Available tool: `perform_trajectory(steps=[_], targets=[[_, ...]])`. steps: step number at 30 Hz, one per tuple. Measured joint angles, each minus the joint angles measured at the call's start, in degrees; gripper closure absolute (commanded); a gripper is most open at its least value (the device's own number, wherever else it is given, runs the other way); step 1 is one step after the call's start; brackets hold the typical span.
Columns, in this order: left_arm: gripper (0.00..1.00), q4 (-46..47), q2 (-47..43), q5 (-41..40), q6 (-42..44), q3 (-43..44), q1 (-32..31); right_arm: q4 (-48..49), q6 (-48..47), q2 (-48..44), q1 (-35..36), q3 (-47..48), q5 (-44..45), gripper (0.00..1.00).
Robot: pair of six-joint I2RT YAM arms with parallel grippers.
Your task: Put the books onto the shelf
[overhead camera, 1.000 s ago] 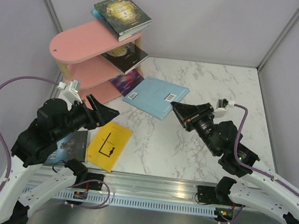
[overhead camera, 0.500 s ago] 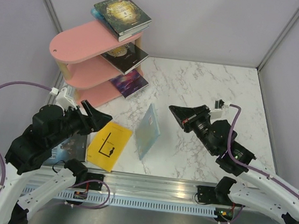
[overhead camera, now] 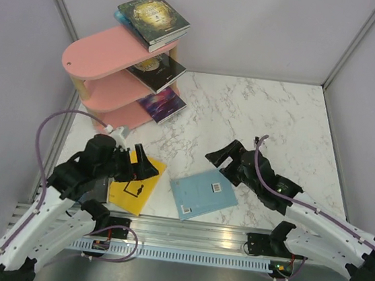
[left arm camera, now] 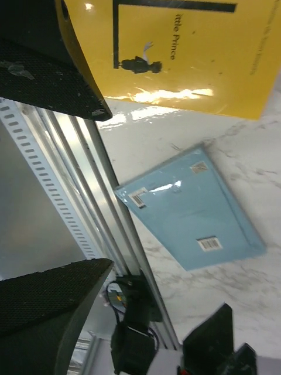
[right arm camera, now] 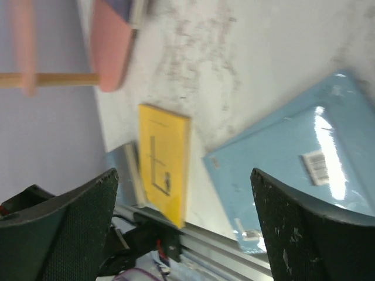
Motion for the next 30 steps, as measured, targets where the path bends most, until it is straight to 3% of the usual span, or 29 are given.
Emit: perform_trajectory(steps=[6,13,22,30], targets=[[0.02,6.82,10.03,10.6,0.39,-10.62,0.0,-16.5,-7.04,11.56,-6.36,4.83,-1.2,0.02],[0.04,17.92,23.54,14.51,0.04,-11.91,-1.14,-24.17,-14.25,19.54,-12.44,8.28,0.92,0.03],[0.05,30.86,46.12,15.04,-2.69,-10.25,-9.88,-18.95,-17.97,26.51,-13.55,3.67,0.15,0.05],[0.06,33.94,56.59,15.41,-4.5,-1.38,-13.2,-8.22,-12.7,13.33,-10.97,-8.22,-5.16,0.11]])
